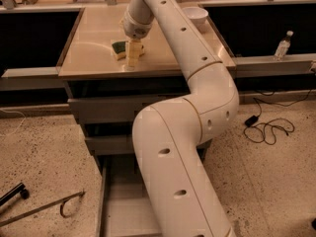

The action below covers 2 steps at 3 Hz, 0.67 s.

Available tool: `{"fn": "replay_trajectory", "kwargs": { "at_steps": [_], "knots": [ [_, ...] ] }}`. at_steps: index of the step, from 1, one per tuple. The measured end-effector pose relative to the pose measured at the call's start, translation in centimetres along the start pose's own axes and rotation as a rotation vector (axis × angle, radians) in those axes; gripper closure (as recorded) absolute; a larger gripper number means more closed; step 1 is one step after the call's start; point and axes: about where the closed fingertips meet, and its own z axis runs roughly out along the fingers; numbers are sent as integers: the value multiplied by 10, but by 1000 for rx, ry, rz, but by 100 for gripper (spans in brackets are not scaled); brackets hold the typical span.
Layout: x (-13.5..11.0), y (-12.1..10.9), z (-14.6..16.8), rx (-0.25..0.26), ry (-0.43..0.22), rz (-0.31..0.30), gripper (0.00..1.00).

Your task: Place sponge into bottom drawer

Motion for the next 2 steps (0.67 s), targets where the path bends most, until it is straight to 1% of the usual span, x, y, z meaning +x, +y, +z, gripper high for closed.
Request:
{"fn": "replay_trajectory", "kwargs": {
  "at_steps": [2],
  "knots": [
    [-5, 10, 14, -56, 27, 48, 0]
  ]
}}
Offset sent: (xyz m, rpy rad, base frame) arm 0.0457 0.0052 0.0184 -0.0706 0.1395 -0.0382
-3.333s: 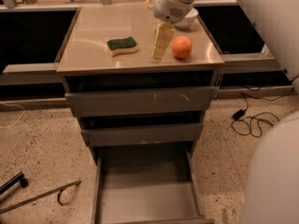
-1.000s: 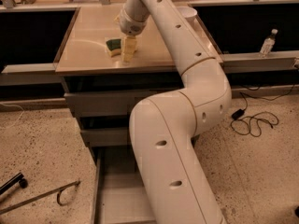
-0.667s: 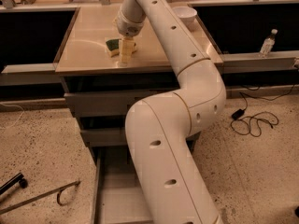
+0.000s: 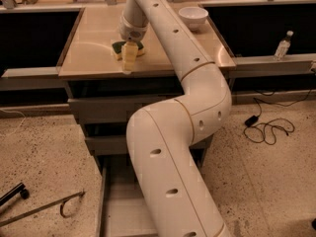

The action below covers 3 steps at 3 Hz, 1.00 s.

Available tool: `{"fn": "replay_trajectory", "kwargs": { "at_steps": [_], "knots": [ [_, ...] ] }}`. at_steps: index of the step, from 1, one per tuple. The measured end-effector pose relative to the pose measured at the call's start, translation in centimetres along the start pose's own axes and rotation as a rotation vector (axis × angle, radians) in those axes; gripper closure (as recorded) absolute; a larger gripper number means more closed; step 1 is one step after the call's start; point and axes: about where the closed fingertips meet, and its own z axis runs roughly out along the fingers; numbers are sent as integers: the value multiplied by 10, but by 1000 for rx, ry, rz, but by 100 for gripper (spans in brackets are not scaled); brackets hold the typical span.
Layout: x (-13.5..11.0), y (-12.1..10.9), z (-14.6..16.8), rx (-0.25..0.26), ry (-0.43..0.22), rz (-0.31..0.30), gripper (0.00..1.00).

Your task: Place sponge into bottom drawer

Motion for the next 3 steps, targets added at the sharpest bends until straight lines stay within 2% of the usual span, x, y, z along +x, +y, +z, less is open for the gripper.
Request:
{"fn": "replay_trajectory", "kwargs": {
  "at_steps": [3],
  "knots": [
    [-18, 27, 14, -120, -60, 52, 0]
  ]
}}
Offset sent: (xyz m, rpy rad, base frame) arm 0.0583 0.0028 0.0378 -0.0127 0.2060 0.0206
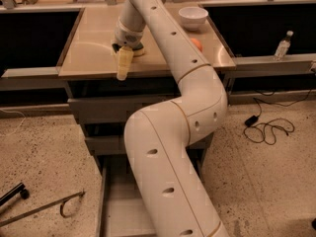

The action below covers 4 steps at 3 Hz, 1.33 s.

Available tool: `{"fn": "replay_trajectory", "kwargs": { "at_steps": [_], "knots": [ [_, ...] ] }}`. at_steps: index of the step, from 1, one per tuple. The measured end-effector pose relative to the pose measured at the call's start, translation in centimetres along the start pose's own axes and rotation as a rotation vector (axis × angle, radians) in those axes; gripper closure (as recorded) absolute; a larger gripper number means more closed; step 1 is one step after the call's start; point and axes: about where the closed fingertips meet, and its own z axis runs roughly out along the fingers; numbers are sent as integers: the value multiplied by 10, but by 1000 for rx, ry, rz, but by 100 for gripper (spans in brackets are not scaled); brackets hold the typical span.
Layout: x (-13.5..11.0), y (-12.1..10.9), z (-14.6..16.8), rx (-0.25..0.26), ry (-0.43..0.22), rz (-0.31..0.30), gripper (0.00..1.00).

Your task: Place sponge into bottom drawer

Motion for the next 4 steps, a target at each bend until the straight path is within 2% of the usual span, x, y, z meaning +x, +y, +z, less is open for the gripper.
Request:
{"fn": "replay_trajectory", "kwargs": {
  "at_steps": [2, 4],
  "knots": [
    [-5, -14, 9, 43, -18, 0, 43],
    [-5, -14, 9, 43, -18, 0, 89]
  ]
}}
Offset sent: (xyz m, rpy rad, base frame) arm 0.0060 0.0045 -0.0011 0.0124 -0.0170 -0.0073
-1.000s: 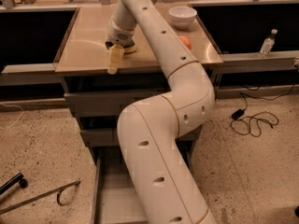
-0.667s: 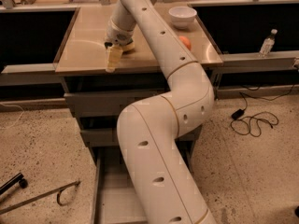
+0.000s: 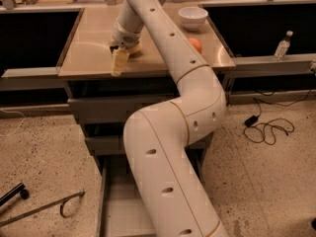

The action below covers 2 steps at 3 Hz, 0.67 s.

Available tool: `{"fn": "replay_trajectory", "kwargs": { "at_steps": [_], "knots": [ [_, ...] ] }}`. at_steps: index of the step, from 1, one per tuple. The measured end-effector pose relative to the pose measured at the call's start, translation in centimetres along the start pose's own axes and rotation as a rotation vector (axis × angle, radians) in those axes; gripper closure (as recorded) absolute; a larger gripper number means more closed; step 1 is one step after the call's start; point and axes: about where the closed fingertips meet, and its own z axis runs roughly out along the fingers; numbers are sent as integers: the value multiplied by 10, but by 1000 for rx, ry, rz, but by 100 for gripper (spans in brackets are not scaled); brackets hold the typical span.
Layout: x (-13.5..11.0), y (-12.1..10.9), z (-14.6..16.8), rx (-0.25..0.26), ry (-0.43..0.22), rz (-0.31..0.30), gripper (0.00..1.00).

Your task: Place sponge into bottom drawer

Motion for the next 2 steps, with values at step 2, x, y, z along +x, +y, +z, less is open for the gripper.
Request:
{"fn": "replay_trajectory", "kwargs": {
  "at_steps": [2],
  "knots": [
    [-14, -5, -21, 41, -21, -11, 100]
  ]
}}
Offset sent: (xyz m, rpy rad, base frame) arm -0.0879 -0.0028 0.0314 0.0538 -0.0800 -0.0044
